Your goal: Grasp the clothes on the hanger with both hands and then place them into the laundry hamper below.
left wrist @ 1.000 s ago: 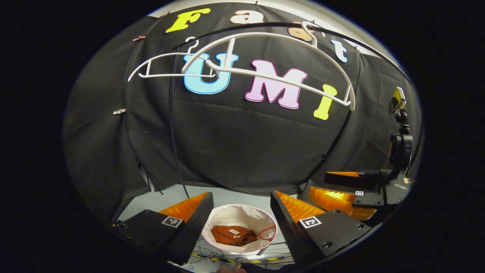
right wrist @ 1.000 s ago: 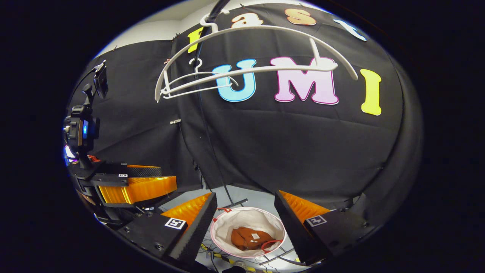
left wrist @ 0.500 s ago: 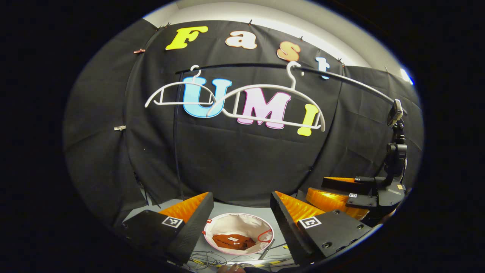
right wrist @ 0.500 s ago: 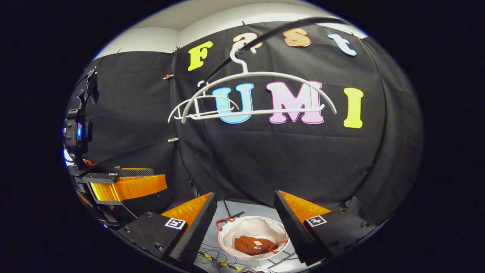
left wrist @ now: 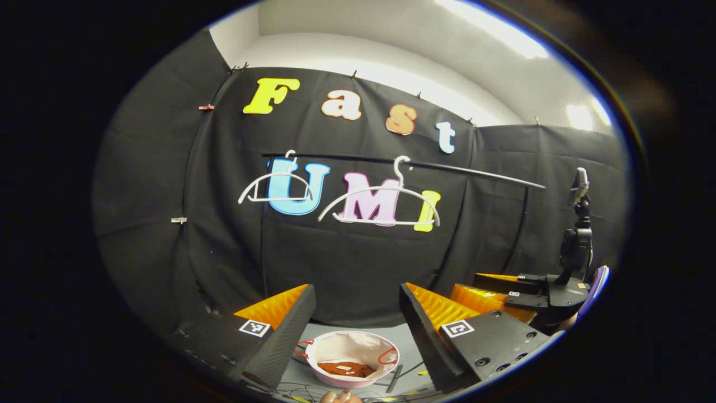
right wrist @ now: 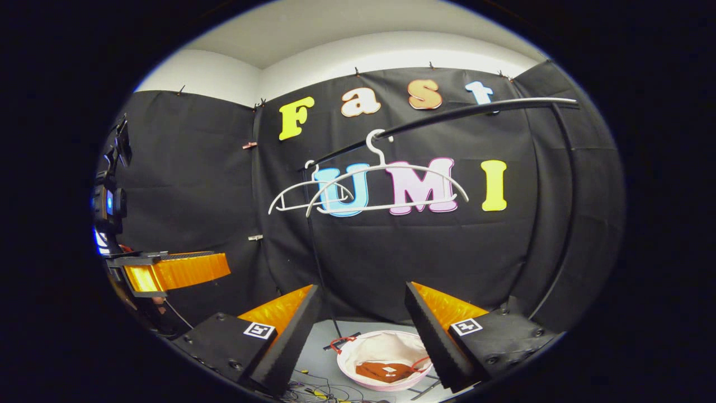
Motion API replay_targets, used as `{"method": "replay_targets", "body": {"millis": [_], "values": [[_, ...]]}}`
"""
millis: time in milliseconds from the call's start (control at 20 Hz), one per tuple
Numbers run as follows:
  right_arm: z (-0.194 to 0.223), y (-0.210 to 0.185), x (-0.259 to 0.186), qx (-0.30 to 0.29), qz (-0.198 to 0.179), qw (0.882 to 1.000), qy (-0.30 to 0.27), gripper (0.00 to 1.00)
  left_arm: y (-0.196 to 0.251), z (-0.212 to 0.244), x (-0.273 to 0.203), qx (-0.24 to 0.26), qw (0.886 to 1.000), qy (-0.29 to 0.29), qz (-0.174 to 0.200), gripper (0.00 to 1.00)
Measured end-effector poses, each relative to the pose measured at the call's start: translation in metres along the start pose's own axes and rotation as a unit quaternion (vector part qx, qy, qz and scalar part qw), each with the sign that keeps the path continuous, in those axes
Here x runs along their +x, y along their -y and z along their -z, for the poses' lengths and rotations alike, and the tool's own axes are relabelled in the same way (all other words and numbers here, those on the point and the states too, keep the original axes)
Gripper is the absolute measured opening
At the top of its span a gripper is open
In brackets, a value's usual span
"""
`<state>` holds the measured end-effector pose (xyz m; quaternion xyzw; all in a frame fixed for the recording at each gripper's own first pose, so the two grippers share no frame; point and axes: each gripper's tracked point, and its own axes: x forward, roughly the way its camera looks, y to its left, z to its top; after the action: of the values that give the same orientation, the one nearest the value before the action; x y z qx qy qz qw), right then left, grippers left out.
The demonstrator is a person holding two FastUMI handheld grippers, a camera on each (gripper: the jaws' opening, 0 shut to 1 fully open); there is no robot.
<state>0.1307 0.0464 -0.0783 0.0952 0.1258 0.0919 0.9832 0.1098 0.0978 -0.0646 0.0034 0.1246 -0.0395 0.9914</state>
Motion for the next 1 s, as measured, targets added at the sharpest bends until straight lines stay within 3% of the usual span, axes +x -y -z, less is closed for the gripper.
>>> {"method": "replay_targets", "body": {"millis": [150,200,300,350,650,850,900,1000], "values": [[0.001,-0.011,-0.027,0.013,0.008,1.000,0.008,0.98,0.005,-0.001,-0.027,0.000,1.000,0.004,0.014,0.95],[0.000,-0.010,-0.036,0.013,0.015,1.000,0.010,1.00,0.009,0.000,-0.033,0.001,1.000,0.002,0.022,0.92],[-0.002,-0.010,-0.050,0.011,0.027,0.999,0.013,0.92,0.013,-0.002,-0.044,0.007,1.000,0.004,0.029,0.95],[-0.004,-0.009,-0.056,0.011,0.032,0.999,0.014,0.98,0.015,-0.003,-0.048,0.009,0.999,0.004,0.033,0.95],[-0.022,-0.007,-0.080,0.003,0.041,0.998,0.037,1.00,0.031,-0.007,-0.061,0.009,0.999,0.008,0.053,0.95],[-0.029,-0.006,-0.087,0.004,0.039,0.998,0.043,0.92,0.036,-0.007,-0.067,0.011,0.999,0.004,0.052,0.92],[-0.028,-0.007,-0.087,0.005,0.036,0.998,0.041,1.00,0.038,-0.007,-0.068,0.013,0.999,0.003,0.052,0.95],[-0.030,-0.009,-0.087,0.008,0.031,0.999,0.040,1.00,0.040,-0.010,-0.069,0.014,0.999,0.005,0.051,0.95]]}}
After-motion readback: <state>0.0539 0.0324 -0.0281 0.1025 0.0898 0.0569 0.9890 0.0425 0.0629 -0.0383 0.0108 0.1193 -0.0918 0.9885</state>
